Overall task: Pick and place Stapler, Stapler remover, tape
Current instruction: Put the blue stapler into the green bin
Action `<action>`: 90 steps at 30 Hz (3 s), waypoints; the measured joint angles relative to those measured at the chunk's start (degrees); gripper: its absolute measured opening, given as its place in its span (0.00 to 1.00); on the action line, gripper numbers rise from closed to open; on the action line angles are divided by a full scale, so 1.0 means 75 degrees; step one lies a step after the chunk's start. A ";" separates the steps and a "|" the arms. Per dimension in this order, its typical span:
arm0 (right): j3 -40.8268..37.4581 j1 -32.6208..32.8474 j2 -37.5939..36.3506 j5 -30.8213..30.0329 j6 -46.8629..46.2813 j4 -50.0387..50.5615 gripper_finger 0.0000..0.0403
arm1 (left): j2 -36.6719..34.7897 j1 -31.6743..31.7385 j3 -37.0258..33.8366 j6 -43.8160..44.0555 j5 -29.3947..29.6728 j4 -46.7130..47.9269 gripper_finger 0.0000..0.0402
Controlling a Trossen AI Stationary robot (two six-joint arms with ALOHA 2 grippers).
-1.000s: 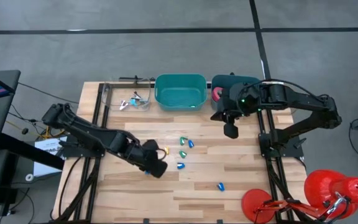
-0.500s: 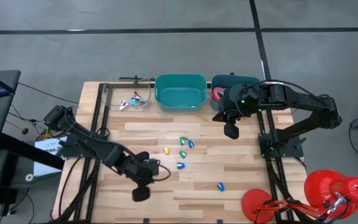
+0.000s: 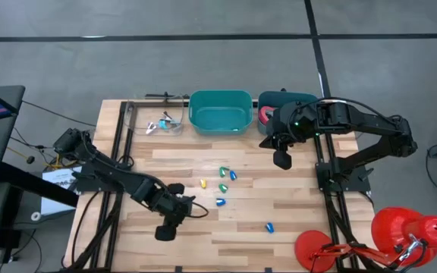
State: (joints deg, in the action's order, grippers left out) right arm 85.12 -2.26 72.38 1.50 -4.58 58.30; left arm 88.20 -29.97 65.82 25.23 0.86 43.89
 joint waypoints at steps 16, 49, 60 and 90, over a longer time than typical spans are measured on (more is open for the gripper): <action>0.0000 -0.0001 0.0003 0.0000 -0.0009 0.0000 0.00 | -0.0003 0.0934 -0.1534 0.0280 -0.0003 -0.1220 0.96; -0.0003 -0.0003 0.0006 -0.0061 0.0000 -0.0003 0.00 | 0.0068 0.0489 -0.3166 -0.0532 0.1035 -0.2878 0.85; -0.0009 -0.0003 0.0006 -0.0064 0.0000 -0.0003 0.00 | 0.0499 0.0474 -0.3190 -0.0511 0.1032 -0.3079 0.83; -0.0009 -0.0003 0.0006 -0.0064 0.0003 -0.0006 0.00 | 0.0297 0.0477 -0.3216 -0.0182 0.0851 -0.3149 0.46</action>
State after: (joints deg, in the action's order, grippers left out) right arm 85.06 -2.29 72.42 1.02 -4.56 58.26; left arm 90.43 -26.39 41.69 23.86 7.25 20.27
